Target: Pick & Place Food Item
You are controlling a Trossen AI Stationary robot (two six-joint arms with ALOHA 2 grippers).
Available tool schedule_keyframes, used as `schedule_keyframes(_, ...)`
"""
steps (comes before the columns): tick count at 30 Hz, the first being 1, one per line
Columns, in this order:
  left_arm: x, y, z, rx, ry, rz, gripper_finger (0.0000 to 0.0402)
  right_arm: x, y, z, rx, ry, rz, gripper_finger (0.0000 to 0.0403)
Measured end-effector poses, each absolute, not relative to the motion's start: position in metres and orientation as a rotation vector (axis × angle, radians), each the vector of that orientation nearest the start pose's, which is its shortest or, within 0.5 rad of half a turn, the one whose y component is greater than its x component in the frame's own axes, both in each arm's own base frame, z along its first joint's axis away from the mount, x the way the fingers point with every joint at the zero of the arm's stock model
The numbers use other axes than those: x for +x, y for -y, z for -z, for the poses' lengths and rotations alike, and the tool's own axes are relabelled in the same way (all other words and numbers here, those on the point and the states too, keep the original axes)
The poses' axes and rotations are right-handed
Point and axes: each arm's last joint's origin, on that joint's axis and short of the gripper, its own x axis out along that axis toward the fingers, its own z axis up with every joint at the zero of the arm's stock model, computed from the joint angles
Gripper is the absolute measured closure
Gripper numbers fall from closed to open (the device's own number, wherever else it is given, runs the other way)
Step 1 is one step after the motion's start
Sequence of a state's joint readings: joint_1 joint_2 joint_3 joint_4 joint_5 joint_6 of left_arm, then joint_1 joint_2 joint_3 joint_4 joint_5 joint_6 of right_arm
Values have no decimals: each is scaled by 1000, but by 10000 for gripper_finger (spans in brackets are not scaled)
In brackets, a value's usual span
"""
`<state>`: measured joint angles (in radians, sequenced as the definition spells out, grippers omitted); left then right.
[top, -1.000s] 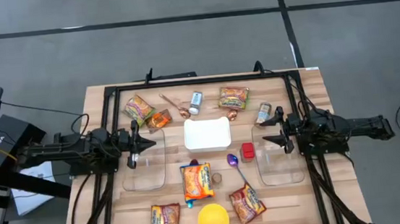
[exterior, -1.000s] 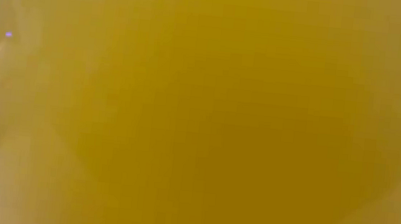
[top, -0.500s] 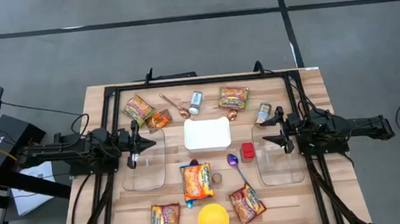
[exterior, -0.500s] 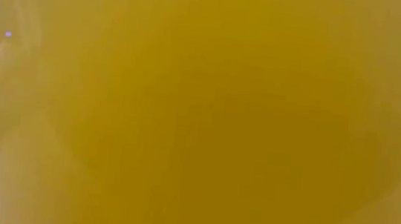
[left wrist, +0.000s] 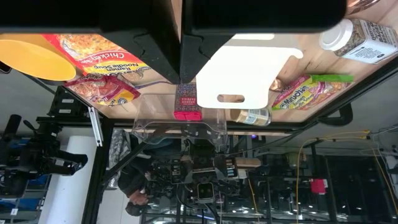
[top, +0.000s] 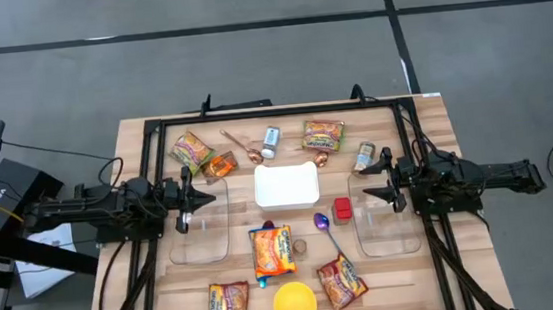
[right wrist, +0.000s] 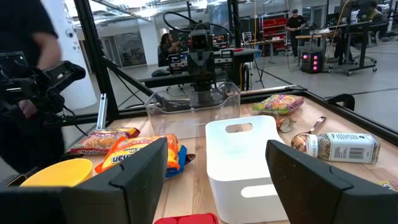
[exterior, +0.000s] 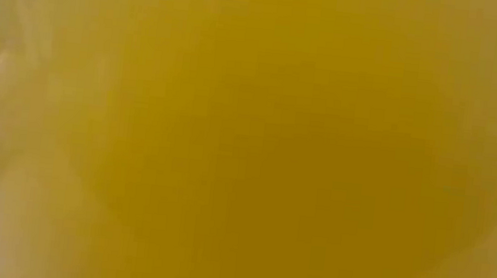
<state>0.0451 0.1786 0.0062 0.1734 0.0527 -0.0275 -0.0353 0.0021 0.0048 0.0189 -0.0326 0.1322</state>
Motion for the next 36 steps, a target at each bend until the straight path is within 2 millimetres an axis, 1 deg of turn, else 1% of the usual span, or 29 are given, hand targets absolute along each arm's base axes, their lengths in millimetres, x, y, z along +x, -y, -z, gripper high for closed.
schedule_keyframes(7,108,-3,-168,-28,1,8,402,97,2,-167,131,22,1,138)
schedule_keyframes(9,108,-3,-169,-54,19,9,402,97,2,-167,131,21,1,138)
schedule_keyframes(12,108,-3,-174,-185,64,23,402,97,2,-167,131,21,1,138)
schedule_keyframes(14,108,-3,-182,-285,150,32,402,97,2,-167,131,21,1,138)
schedule_keyframes(18,105,-3,-197,-568,297,95,402,97,2,-167,131,22,1,138)
schedule_keyframes(22,103,-3,-203,-768,352,151,402,97,2,-167,131,21,1,138)
schedule_keyframes(24,102,-3,-205,-832,378,166,402,97,2,-167,131,21,1,138)
schedule_keyframes(26,101,-4,-208,-865,413,174,402,97,2,-167,131,22,1,138)
schedule_keyframes(30,99,-4,-212,-865,462,186,402,97,2,-167,131,21,1,138)
schedule_keyframes(34,97,-6,-216,-881,541,136,402,97,3,-167,130,21,4,138)
schedule_keyframes(36,95,-8,-220,-891,604,105,402,97,4,-167,107,24,45,138)
